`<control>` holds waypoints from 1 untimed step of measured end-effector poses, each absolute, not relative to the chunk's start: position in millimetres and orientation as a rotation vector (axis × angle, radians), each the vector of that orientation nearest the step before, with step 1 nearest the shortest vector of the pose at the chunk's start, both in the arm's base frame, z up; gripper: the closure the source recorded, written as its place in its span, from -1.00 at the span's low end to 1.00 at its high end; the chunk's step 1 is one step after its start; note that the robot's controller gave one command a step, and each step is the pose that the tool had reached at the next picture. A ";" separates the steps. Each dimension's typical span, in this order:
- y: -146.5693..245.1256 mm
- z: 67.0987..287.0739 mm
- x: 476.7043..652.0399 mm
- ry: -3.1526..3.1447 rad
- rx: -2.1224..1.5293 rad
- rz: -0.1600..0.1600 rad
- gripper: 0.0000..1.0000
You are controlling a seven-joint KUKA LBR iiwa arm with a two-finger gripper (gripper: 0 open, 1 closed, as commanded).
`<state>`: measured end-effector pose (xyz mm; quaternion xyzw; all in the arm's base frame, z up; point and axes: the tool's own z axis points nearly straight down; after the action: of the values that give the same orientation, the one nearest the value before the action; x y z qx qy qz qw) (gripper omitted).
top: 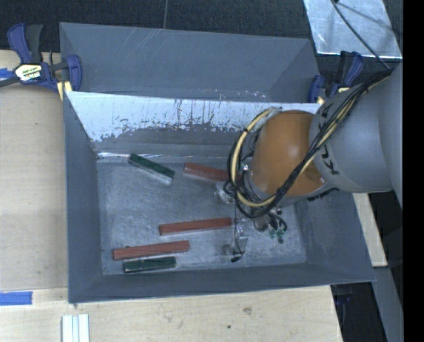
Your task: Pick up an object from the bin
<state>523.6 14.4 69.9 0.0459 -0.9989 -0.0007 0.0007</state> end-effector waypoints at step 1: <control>12.0 70.6 526.0 -3.142 0.139 0.000 1.00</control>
Offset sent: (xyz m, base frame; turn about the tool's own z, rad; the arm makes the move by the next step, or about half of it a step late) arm 0.0000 0.0000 0.0000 0.0000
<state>526.0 12.0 70.6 0.0442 -0.9990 0.0000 -0.0018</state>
